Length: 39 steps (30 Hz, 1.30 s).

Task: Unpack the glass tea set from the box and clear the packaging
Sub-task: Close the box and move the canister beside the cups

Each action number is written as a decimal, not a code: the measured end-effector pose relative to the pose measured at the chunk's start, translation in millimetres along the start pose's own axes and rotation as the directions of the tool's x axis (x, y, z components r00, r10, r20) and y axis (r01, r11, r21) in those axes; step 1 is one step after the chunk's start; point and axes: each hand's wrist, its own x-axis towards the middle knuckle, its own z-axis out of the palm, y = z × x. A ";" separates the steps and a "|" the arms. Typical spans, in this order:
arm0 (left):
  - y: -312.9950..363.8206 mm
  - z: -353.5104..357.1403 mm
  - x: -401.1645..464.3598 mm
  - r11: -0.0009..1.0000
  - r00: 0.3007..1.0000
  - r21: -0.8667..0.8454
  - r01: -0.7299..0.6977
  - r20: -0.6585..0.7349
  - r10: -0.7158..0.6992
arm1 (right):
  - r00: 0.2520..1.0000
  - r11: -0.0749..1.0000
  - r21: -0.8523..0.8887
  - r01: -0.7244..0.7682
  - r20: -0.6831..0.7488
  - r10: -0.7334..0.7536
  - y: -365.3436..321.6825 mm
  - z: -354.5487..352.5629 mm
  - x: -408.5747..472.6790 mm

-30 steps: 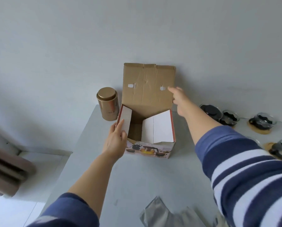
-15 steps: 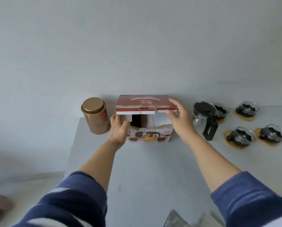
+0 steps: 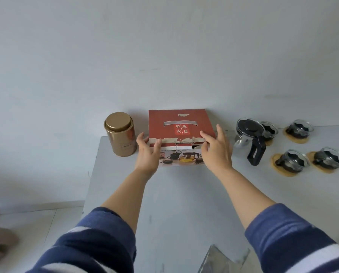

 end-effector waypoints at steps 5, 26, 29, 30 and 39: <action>-28.8 -24.4 -28.2 0.909 0.999 0.416 0.018 -0.038 -0.003 | 0.951 0.965 -0.023 0.260 -0.168 -0.260 -66.8 2.8 -21.7; -130.1 -72.7 -95.3 0.560 0.978 0.815 -0.151 0.041 0.204 | 0.938 0.801 0.563 -0.204 0.348 -0.006 -174.8 157.1 17.6; -131.3 -74.1 -92.4 0.570 0.978 0.809 -0.146 0.031 0.207 | 0.960 0.787 0.595 -0.166 0.279 -0.009 -178.7 169.7 15.7; -132.2 -74.2 -92.4 0.569 0.978 0.809 -0.145 0.028 0.208 | 0.965 0.780 0.603 -0.167 0.261 0.004 -180.5 171.2 13.1; -128.2 -74.5 -94.3 0.534 0.983 0.834 -0.136 0.047 0.178 | 0.966 0.673 0.730 -0.122 0.242 -0.088 -196.6 124.9 -25.2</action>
